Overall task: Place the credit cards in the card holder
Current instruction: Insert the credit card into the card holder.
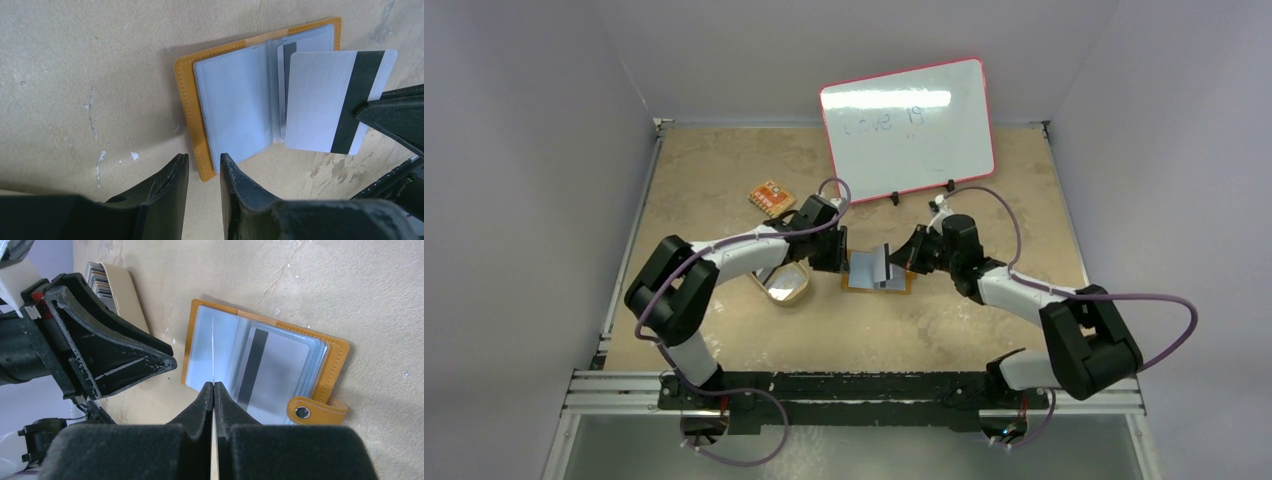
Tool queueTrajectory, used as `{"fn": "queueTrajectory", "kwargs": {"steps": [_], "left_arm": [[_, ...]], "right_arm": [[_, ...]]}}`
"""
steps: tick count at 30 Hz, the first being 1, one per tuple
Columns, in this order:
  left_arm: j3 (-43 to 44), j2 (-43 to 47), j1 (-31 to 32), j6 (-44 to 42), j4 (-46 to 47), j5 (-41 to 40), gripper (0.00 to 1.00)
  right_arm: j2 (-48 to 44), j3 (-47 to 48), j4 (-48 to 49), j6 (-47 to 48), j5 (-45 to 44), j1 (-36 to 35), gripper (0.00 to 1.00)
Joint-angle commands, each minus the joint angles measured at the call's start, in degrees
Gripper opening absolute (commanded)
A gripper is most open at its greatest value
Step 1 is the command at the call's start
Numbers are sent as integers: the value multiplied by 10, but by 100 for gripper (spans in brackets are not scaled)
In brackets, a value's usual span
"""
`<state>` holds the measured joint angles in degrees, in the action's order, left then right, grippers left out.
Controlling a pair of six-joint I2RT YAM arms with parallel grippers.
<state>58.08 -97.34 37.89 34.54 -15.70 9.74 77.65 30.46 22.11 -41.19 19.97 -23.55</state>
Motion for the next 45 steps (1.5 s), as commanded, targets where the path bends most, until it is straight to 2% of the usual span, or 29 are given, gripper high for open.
{"fn": "queueTrajectory", "kwargs": {"steps": [1, 8, 17, 45], "left_arm": [[15, -9, 9, 12, 34, -6, 27], [0, -20, 23, 14, 38, -15, 18], [-17, -26, 29, 22, 47, -25, 9], [-54, -15, 39, 41, 70, -24, 8]], "right_arm": [[14, -8, 44, -7, -7, 4, 0], [28, -29, 87, -28, -11, 7, 0], [46, -34, 94, -33, -18, 9, 0], [110, -52, 162, -72, 13, 9, 0]]}}
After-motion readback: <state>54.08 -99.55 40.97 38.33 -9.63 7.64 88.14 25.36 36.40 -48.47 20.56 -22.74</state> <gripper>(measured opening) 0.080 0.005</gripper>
